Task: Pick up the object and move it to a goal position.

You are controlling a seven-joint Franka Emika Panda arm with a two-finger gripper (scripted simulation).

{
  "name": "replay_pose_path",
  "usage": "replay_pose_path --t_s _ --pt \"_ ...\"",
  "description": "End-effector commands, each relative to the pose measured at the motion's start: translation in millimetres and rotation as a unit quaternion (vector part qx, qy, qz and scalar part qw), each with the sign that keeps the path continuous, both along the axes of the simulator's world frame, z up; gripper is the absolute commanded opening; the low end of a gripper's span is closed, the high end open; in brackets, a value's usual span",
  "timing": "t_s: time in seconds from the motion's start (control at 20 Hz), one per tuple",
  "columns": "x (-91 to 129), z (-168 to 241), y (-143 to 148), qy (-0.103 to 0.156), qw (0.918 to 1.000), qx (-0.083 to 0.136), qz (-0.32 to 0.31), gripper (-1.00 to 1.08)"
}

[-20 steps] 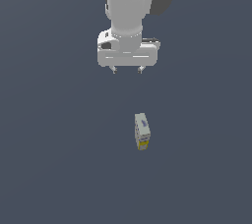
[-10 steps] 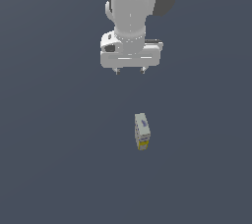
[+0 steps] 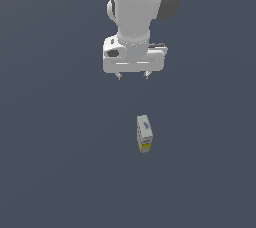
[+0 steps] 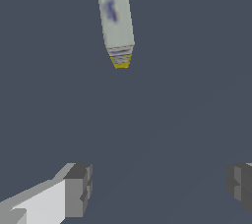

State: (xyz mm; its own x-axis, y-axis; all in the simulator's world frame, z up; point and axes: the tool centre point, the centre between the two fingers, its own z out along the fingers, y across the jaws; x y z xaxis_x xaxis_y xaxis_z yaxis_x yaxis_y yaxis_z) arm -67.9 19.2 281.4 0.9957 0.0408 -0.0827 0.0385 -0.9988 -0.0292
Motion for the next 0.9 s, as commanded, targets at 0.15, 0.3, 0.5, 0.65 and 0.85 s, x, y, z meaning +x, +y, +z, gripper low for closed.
replay_pose_path --t_s 0.15,0.3,0.5,0.65,0.85 --pt "25.2 -8.0 6.1 -0.006 0.9999 -0.003 0.012 1.00" --pt "44.3 -15.2 11.1 -0.011 0.9997 -0.005 0.021 1.00" --pt "74.3 -29.0 20.1 -0.020 0.9991 -0.008 0.035 1.00" --pt "96.2 -41.2 27.3 -0.026 0.9985 -0.009 0.046 1.00" --pt "118.7 -56.0 35.6 -0.033 0.9977 -0.010 0.058 1.00"
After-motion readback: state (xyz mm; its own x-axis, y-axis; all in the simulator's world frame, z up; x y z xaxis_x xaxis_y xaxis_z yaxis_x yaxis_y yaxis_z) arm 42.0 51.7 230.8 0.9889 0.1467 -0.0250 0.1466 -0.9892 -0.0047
